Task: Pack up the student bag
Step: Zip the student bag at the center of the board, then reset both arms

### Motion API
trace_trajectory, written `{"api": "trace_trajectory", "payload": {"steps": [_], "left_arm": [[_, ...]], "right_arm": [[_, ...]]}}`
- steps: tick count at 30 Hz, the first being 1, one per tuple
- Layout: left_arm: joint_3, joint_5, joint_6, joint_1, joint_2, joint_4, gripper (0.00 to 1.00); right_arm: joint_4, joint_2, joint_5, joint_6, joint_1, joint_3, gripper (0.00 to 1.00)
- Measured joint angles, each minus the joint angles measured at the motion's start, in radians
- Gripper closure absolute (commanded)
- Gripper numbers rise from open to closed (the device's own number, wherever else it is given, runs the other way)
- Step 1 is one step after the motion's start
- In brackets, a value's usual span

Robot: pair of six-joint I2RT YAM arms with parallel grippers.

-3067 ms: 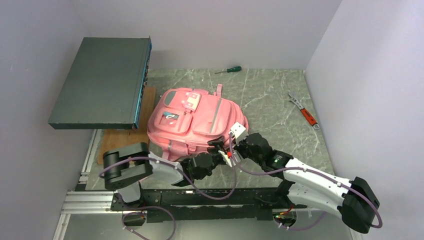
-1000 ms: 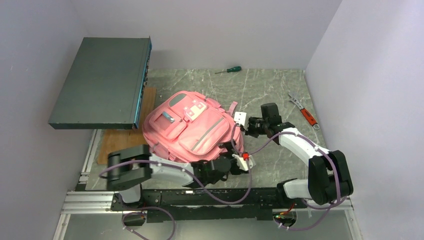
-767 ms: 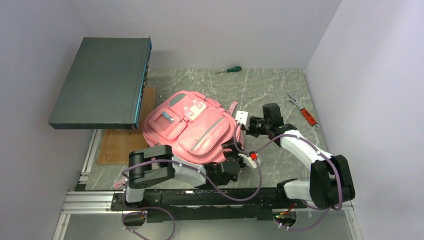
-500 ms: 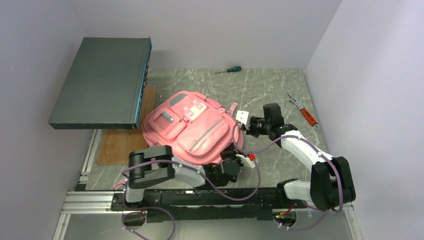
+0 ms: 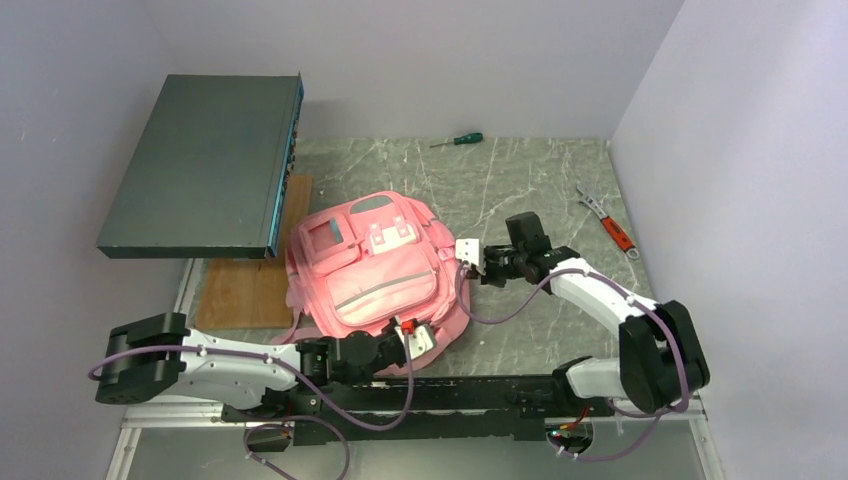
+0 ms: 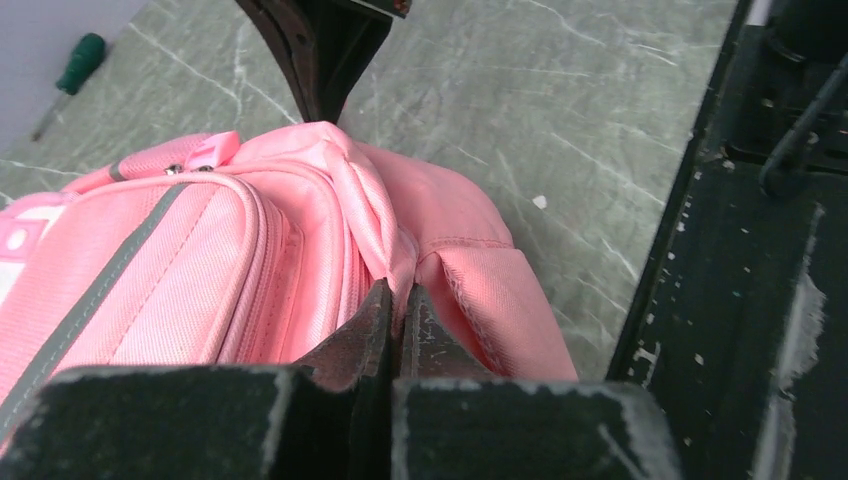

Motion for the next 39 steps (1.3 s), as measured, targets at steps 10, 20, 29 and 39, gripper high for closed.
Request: {"api": "trace_trajectory", "payload": {"steps": [10, 20, 29, 39], "left_arm": [[-0.055, 0.062, -0.039, -0.024, -0.083, -0.066, 1.00], [-0.085, 0.051, -0.064, -0.057, -0.143, -0.117, 1.00], [0.028, 0.084, -0.062, -0.009, 0.131, -0.044, 1.00], [0.524, 0.275, -0.218, 0.282, 0.481, -0.179, 0.80]], "right_arm": [[-0.003, 0.206, 0.121, -0.001, 0.053, 0.108, 1.00], [-0.016, 0.328, 0.188, -0.005, 0.050, 0.207, 0.39], [0.007, 0.062, 0.245, 0.317, -0.010, 0.152, 0.00], [-0.150, -0.299, 0.758, 1.085, -0.082, 0.322, 0.00]]}}
